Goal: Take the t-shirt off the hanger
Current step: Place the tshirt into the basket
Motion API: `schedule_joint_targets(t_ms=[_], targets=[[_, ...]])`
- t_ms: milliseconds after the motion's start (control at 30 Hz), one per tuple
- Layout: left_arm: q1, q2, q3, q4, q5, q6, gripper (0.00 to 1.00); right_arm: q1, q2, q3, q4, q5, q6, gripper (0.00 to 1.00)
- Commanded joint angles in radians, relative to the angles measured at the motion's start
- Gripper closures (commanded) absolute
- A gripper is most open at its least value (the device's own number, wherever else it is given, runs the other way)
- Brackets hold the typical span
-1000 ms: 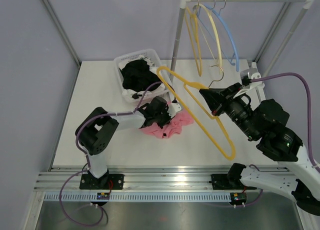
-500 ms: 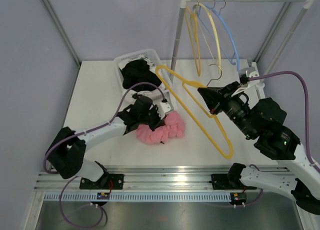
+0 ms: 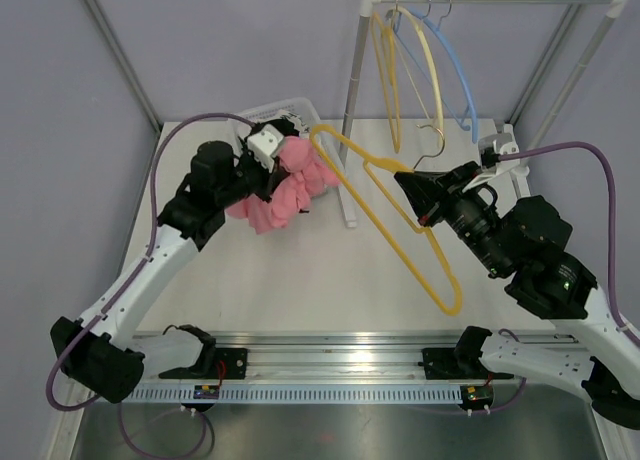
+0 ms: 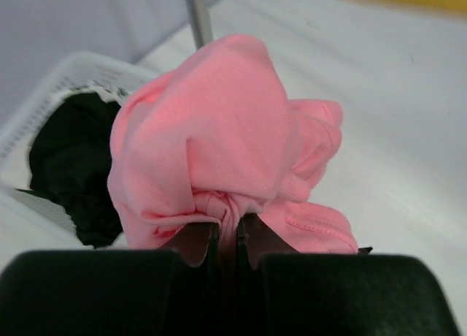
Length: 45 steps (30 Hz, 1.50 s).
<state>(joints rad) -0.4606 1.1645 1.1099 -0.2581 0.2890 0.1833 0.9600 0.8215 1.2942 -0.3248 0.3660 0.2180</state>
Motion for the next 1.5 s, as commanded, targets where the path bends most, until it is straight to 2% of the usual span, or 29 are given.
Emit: schedule_joint_targets(t_ms=[0,100,133,267,367,533,700,767,800,900,967,1033,1100,1167,1233,1367,1433,1467], targets=[[0.057,0.039,0.178,0.006,-0.074,-0.047,1.00,-0.001,-0.022,-0.018,0.105,0.005,0.003,1.00],[0.086,0.143,0.257,0.029,-0.141,-0.085,1.00,-0.001,-0.041,-0.056,0.177,-0.007,0.001,1.00],[0.095,0.174,0.324,0.025,-0.155,-0.090,1.00,-0.001,-0.042,-0.067,0.199,-0.007,0.003,1.00],[0.143,0.317,0.461,0.068,-0.177,-0.136,1.00,0.000,-0.022,-0.053,0.190,-0.004,0.003,1.00],[0.198,0.414,0.531,0.154,-0.113,-0.179,1.00,-0.001,-0.013,-0.049,0.191,-0.006,0.006,1.00],[0.290,0.593,0.677,0.194,-0.051,-0.315,1.00,-0.001,-0.004,-0.045,0.193,-0.010,0.007,1.00],[0.304,0.814,0.763,0.233,-0.088,-0.263,1.00,-0.001,0.001,-0.044,0.196,-0.015,0.011,1.00],[0.304,0.906,0.820,0.203,-0.132,-0.240,1.00,-0.001,0.005,-0.042,0.198,-0.018,0.012,1.00],[0.304,1.008,0.902,0.136,-0.145,-0.220,1.00,-0.001,0.011,-0.039,0.199,-0.016,0.012,1.00],[0.304,1.182,1.062,-0.036,-0.127,-0.167,1.00,-0.001,0.021,-0.033,0.191,-0.019,0.012,1.00],[0.304,1.212,1.058,-0.059,-0.084,-0.154,1.00,-0.001,0.022,-0.032,0.193,-0.019,0.011,1.00],[0.303,1.196,0.972,-0.017,-0.077,-0.151,1.00,-0.001,0.022,-0.033,0.196,-0.019,0.015,1.00],[0.303,1.170,0.935,0.025,-0.100,-0.143,1.00,-0.001,0.025,-0.030,0.198,-0.024,0.015,1.00],[0.303,1.157,0.881,0.054,-0.145,-0.131,0.95,0.000,0.028,-0.032,0.196,-0.024,0.015,1.00],[0.303,1.152,0.870,0.062,-0.156,-0.119,0.87,-0.001,0.025,-0.032,0.196,-0.024,0.017,1.00],[0.303,1.141,0.904,0.022,-0.131,-0.107,0.86,-0.001,0.021,-0.036,0.201,-0.027,0.017,1.00],[0.303,1.129,0.904,0.028,-0.119,-0.110,0.71,-0.001,0.021,-0.036,0.199,-0.027,0.018,1.00],[0.303,1.112,0.907,0.031,-0.108,-0.108,0.68,-0.001,0.021,-0.036,0.199,-0.027,0.017,1.00]])
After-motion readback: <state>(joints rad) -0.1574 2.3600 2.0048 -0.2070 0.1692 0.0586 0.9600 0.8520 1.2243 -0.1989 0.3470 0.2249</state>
